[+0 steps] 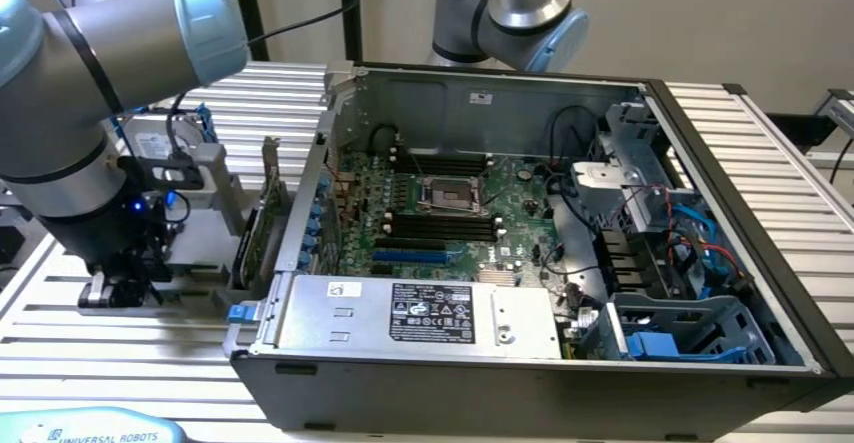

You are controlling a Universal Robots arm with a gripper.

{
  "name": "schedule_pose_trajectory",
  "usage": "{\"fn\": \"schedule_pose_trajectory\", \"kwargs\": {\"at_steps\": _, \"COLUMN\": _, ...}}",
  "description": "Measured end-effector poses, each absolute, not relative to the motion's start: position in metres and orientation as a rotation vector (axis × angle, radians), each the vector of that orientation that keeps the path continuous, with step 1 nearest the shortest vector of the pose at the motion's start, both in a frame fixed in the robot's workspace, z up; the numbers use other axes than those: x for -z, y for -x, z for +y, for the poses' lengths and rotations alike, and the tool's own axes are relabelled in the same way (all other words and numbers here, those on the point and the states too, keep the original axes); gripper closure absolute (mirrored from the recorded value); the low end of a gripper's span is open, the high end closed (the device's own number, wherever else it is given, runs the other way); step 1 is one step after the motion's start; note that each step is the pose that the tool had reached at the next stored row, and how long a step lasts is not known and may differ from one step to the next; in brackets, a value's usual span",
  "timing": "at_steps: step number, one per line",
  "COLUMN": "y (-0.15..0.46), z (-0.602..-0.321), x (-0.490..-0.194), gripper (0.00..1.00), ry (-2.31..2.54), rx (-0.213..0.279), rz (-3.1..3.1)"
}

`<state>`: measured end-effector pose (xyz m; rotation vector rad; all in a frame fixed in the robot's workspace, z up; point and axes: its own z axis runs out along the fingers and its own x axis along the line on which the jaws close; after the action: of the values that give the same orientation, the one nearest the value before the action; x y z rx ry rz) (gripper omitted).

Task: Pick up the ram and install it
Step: 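Pick up the ram and move it above insertion slot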

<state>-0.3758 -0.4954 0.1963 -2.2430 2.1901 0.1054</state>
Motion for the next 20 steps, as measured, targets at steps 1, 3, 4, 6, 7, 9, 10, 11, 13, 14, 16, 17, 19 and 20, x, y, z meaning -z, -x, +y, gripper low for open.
{"fn": "schedule_pose_trajectory", "kwargs": {"at_steps": 1, "y": 0.3761, "z": -0.4954, "x": -0.1959, "gripper": 0.64, "ry": 2.243, "rx": -0.105, "rz": 2.190}}
{"fn": "schedule_pose_trajectory", "kwargs": {"at_steps": 3, "y": 0.3767, "z": -0.4954, "x": -0.1954, "gripper": 0.64, "ry": 2.243, "rx": -0.105, "rz": 2.190}}
{"fn": "schedule_pose_trajectory", "kwargs": {"at_steps": 4, "y": 0.3769, "z": -0.4955, "x": -0.1952, "gripper": 0.64, "ry": 2.243, "rx": -0.105, "rz": 2.190}}
{"fn": "schedule_pose_trajectory", "kwargs": {"at_steps": 6, "y": 0.3772, "z": -0.4955, "x": -0.1950, "gripper": 0.64, "ry": 2.243, "rx": -0.105, "rz": 2.190}}
{"fn": "schedule_pose_trajectory", "kwargs": {"at_steps": 7, "y": 0.3772, "z": -0.4955, "x": -0.1950, "gripper": 0.65, "ry": 2.243, "rx": -0.105, "rz": 2.190}}
{"fn": "schedule_pose_trajectory", "kwargs": {"at_steps": 9, "y": 0.3772, "z": -0.4955, "x": -0.1949, "gripper": 0.65, "ry": 2.243, "rx": -0.105, "rz": 2.190}}
{"fn": "schedule_pose_trajectory", "kwargs": {"at_steps": 10, "y": 0.3772, "z": -0.4955, "x": -0.1949, "gripper": 0.73, "ry": 2.243, "rx": -0.105, "rz": 2.190}}
{"fn": "schedule_pose_trajectory", "kwargs": {"at_steps": 11, "y": 0.3772, "z": -0.4955, "x": -0.1949, "gripper": 0.73, "ry": 2.243, "rx": -0.105, "rz": 2.190}}
{"fn": "schedule_pose_trajectory", "kwargs": {"at_steps": 13, "y": 0.3773, "z": -0.4955, "x": -0.1949, "gripper": 0.73, "ry": 2.243, "rx": -0.105, "rz": 2.190}}
{"fn": "schedule_pose_trajectory", "kwargs": {"at_steps": 14, "y": 0.3773, "z": -0.4955, "x": -0.1949, "gripper": 0.75, "ry": 2.243, "rx": -0.105, "rz": 2.190}}
{"fn": "schedule_pose_trajectory", "kwargs": {"at_steps": 16, "y": 0.3773, "z": -0.4955, "x": -0.1949, "gripper": 0.75, "ry": 2.243, "rx": -0.105, "rz": 2.191}}
{"fn": "schedule_pose_trajectory", "kwargs": {"at_steps": 17, "y": 0.3773, "z": -0.4955, "x": -0.1949, "gripper": 0.82, "ry": 2.243, "rx": -0.104, "rz": 2.191}}
{"fn": "schedule_pose_trajectory", "kwargs": {"at_steps": 19, "y": 0.3772, "z": -0.4955, "x": -0.1948, "gripper": 0.82, "ry": 2.243, "rx": -0.104, "rz": 2.191}}
{"fn": "schedule_pose_trajectory", "kwargs": {"at_steps": 20, "y": 0.3772, "z": -0.4955, "x": -0.1949, "gripper": 0.84, "ry": 2.244, "rx": -0.104, "rz": 2.191}}
